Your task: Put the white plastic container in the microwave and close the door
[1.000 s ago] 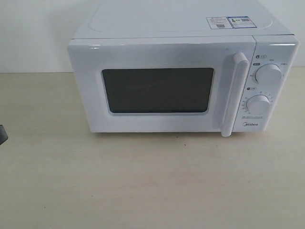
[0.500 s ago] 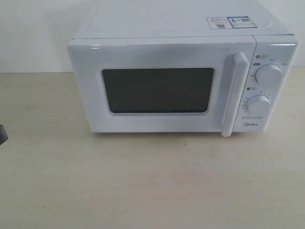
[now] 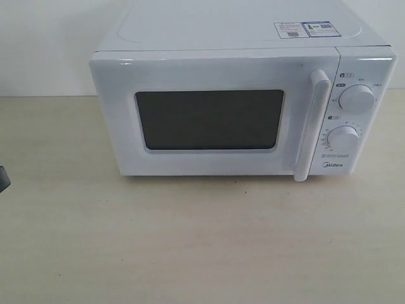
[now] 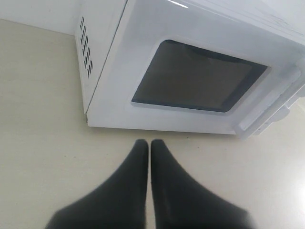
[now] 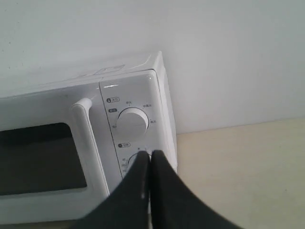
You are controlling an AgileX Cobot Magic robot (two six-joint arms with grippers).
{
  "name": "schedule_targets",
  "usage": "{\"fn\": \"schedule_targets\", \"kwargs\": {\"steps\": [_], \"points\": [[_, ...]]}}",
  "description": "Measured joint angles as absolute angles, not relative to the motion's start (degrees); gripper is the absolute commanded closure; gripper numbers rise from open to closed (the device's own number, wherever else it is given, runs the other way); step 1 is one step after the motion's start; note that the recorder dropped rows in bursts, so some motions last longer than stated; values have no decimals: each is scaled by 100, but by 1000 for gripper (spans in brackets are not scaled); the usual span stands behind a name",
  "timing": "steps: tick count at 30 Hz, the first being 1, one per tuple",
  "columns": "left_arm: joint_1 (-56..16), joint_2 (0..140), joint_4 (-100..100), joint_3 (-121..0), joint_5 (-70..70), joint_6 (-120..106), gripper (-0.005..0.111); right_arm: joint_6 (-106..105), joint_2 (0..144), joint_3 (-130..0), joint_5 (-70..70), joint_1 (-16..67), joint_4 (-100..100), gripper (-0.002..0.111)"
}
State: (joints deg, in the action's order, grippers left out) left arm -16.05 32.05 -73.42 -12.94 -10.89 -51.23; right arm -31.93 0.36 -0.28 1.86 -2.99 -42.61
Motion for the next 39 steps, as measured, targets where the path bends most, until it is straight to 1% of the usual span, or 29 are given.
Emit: {"fn": "schedule_targets", "kwargs": {"steps": [6,15,17,22,24,39], "points": [[-1605,3205,-7342,-1294,-1089,-5123,102,-3636,24,-19,343,-299,-4221,109],[-1605,3205,-7342,-1294,-1089,-5123,102,-3637,24,5,798,-249,-4125,109],[-1605,3205,-7342,-1294,-1089,-5123,102,-3268,24,5,810,-236,-3793,109],[-1605,3205,-7342,-1294,-1089,-5123,102,-1011,24,5,880,-226,-1805,109],[-1605,3205,-7342,-1294,-1089,-5123,102,-539,24,5,918,-226,-1353,109],[-1605,3205,-7342,-1294,-1089,-5123,102,216,24,5,1491,-226,-319,109]]}}
